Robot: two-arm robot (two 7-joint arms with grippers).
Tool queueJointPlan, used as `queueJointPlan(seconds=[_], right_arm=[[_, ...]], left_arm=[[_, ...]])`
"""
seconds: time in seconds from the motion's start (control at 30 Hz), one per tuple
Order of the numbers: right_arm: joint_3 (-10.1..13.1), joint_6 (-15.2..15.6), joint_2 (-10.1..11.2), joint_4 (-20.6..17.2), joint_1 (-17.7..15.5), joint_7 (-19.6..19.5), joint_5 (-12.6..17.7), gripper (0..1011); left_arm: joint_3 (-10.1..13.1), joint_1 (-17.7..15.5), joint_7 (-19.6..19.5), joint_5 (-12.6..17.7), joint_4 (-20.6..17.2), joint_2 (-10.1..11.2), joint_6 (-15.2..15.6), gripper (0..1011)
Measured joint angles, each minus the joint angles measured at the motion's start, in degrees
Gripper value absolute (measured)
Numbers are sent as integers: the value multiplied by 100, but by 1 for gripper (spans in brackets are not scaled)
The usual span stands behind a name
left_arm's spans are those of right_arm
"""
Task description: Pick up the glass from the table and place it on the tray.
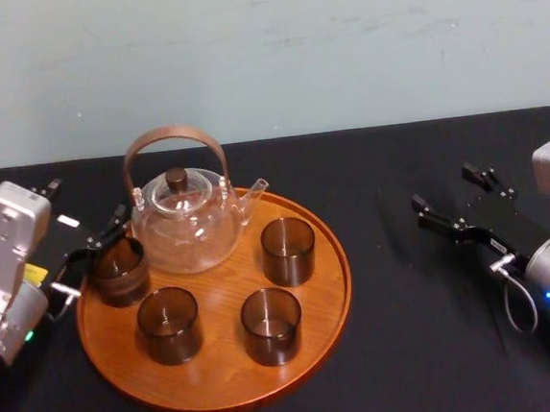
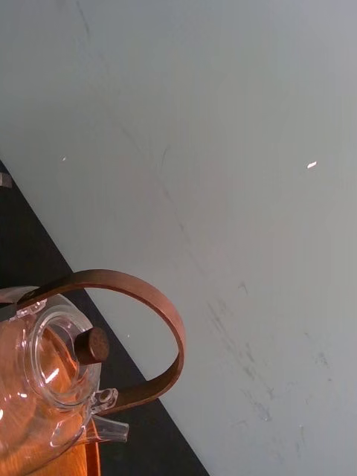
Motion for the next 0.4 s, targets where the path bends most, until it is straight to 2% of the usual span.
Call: queueJointPlan(seconds=[0.4], right_arm=[[0, 0, 0, 0, 0, 0, 3, 1002]], left_arm=[[0, 0, 0, 0, 0, 0, 0, 1002]])
